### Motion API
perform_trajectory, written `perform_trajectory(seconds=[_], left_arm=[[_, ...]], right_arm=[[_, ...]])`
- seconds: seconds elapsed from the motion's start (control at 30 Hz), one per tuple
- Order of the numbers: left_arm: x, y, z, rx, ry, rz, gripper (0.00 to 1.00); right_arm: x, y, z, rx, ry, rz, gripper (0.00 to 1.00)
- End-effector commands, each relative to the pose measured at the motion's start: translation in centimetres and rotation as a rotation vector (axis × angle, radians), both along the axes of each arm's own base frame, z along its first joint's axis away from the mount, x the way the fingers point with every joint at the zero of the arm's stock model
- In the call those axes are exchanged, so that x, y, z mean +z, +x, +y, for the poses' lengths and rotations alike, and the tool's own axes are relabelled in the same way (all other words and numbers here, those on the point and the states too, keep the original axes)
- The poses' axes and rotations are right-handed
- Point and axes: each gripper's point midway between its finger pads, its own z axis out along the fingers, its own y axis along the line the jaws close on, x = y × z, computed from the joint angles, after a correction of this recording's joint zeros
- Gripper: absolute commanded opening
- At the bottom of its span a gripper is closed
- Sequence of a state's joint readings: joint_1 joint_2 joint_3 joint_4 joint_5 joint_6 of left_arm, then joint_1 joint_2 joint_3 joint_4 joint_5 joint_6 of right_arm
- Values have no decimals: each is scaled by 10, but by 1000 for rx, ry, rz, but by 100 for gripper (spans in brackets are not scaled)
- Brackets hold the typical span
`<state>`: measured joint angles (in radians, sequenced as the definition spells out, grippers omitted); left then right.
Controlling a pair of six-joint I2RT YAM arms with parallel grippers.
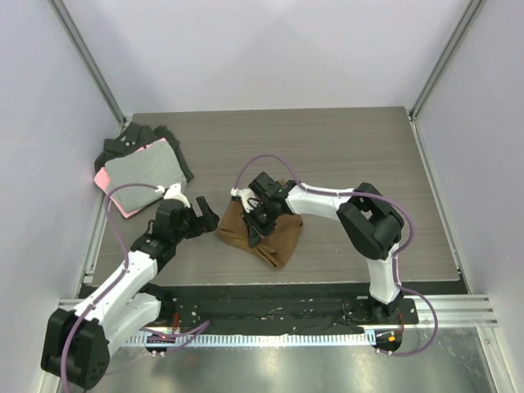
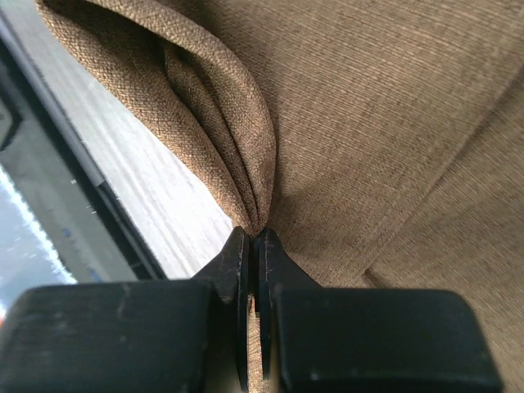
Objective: Fold the napkin, place the utensils inside, and roll it up
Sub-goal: Roll the napkin with the utensil
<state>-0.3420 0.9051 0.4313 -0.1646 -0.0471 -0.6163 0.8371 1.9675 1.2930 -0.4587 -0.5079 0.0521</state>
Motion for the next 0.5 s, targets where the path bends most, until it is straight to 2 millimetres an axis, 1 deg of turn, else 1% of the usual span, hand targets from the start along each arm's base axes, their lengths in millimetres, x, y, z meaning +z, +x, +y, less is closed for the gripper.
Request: perform_trajectory(seconds=[0.0,0.03,0.1,0.17,0.27,0.33,0.37,0.47], left_arm=[[32,9,-20,-93,-97,-182,94],[34,5,-29,-144,-125,-185,93],[31,2,-35,-185,-140,-189,92],[30,-1,-42,-228,-154,-182,89],[25,-4,-45,-247,-156,-167,85],[24,-5,-44,-247,-150,-166,83],[21,-6,-43,-245,-147,-163,83],[19,-7,-42,-246,-146,-157,77]], right_arm=[[8,-12,9,41,49,104,1],[6,-11,9,40,50,112,1],[6,-10,10,37,62,134,1],[3,-8,9,28,66,161,1],[-2,-2,6,8,66,185,1],[-5,-1,3,0,73,218,1],[-7,2,1,-13,76,229,1],[-11,5,0,-24,81,265,1]])
